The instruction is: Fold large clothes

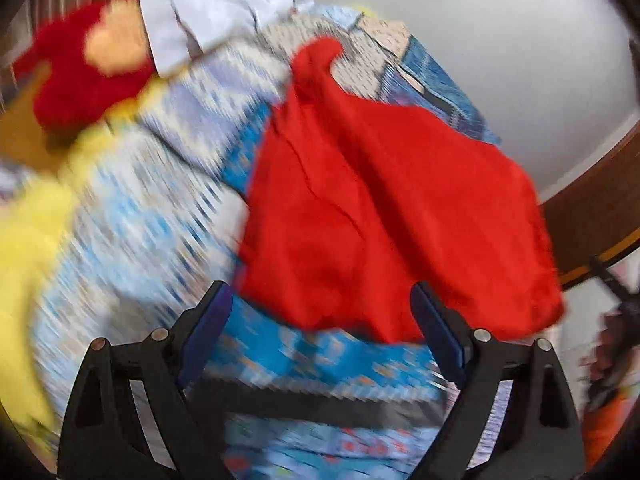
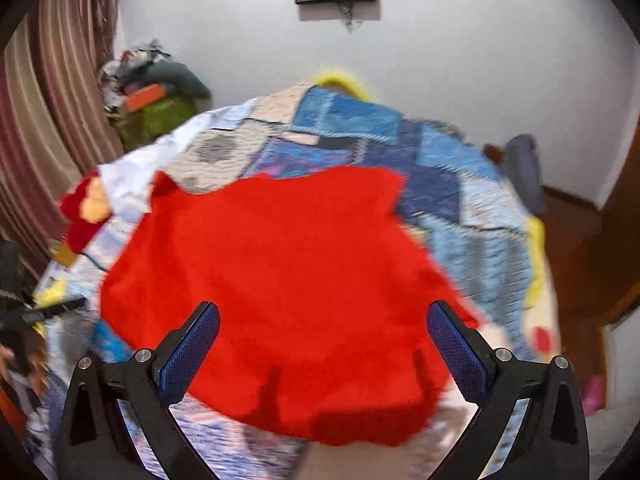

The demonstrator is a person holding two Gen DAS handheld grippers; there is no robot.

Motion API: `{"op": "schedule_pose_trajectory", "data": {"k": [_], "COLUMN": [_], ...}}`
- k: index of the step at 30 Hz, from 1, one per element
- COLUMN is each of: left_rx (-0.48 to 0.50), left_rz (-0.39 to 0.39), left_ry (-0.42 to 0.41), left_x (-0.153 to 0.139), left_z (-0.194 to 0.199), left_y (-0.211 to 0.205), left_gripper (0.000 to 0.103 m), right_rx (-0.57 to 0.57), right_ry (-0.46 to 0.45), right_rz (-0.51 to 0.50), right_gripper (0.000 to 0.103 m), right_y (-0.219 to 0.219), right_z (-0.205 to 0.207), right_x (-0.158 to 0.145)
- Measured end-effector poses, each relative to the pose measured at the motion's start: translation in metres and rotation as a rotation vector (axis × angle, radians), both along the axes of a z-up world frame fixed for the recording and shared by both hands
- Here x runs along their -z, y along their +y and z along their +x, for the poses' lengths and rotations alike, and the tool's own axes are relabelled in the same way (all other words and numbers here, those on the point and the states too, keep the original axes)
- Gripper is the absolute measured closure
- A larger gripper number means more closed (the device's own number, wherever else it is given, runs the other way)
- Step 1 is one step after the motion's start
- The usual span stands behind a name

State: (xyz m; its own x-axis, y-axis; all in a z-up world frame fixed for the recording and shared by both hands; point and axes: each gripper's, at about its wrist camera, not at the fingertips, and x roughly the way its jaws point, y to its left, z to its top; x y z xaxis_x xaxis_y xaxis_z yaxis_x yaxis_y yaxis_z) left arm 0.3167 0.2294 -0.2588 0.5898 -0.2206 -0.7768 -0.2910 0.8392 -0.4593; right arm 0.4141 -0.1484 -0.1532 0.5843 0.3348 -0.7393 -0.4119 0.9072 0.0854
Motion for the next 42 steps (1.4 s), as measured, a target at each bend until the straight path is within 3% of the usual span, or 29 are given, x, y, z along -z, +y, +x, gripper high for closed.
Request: {"op": "schedule_pose_trajectory", "data": {"k": [5, 8, 13, 18, 23, 25, 27, 29, 32, 36, 39, 42], "left_rx": [0.041, 0.030, -0.020, -0.090, -0.173, -0.222, -0.238, -0.232, -0.205, -0.174, -0.147, -0.143], "left_rz": [-0.091, -0.235, -0.345, -0.422, -0.458, -0.426, -0.345, -0.247, -0.104, 0.003, 0.100, 0.178], "left_ry": [0.031, 0.051, 0.040, -0.026, -0.044, -0.028, -0.025, -0.036, -0.100, -0.182, -0.192, -0.177], "left_x": [0.031, 0.056, 0.077, 0.089, 0.090, 0.086, 0.075, 0.059, 0.021, -0.022, -0.040, -0.047], "left_z": [0.000, 0.008, 0.030, 0.062, 0.097, 0.106, 0.108, 0.105, 0.088, 0.064, 0.055, 0.036], "left_y": [-0.019, -0.021, -0.017, -0.003, 0.006, 0.008, 0.001, -0.008, -0.025, -0.035, -0.041, -0.041], "left_gripper": [0.012, 0.012, 0.013, 0.040, 0.053, 0.063, 0.075, 0.080, 0.083, 0.083, 0.083, 0.083], "right_rx": [-0.002, 0.009, -0.046, -0.061, -0.087, -0.087, -0.076, -0.072, -0.101, -0.170, -0.217, -0.236], "right_ry": [0.152, 0.237, 0.200, 0.208, 0.185, 0.189, 0.207, 0.212, 0.141, 0.003, -0.005, 0.064], "right_rz": [-0.022, -0.054, -0.117, -0.065, -0.088, -0.087, -0.086, -0.109, -0.179, -0.215, -0.166, -0.152], "right_gripper": [0.000, 0.000, 0.000, 0.000, 0.000, 0.000, 0.000, 0.000, 0.000, 0.000, 0.000, 0.000], "right_y": [0.012, 0.008, 0.012, 0.002, 0.004, 0.005, 0.007, 0.012, 0.028, 0.066, 0.101, 0.139], "right_z": [0.010, 0.016, 0.009, 0.010, 0.005, 0.004, 0.006, 0.006, -0.001, -0.015, -0.017, -0.008], "right_x": [0.057, 0.089, 0.099, 0.100, 0.101, 0.100, 0.096, 0.088, 0.069, 0.037, 0.030, 0.049]}}
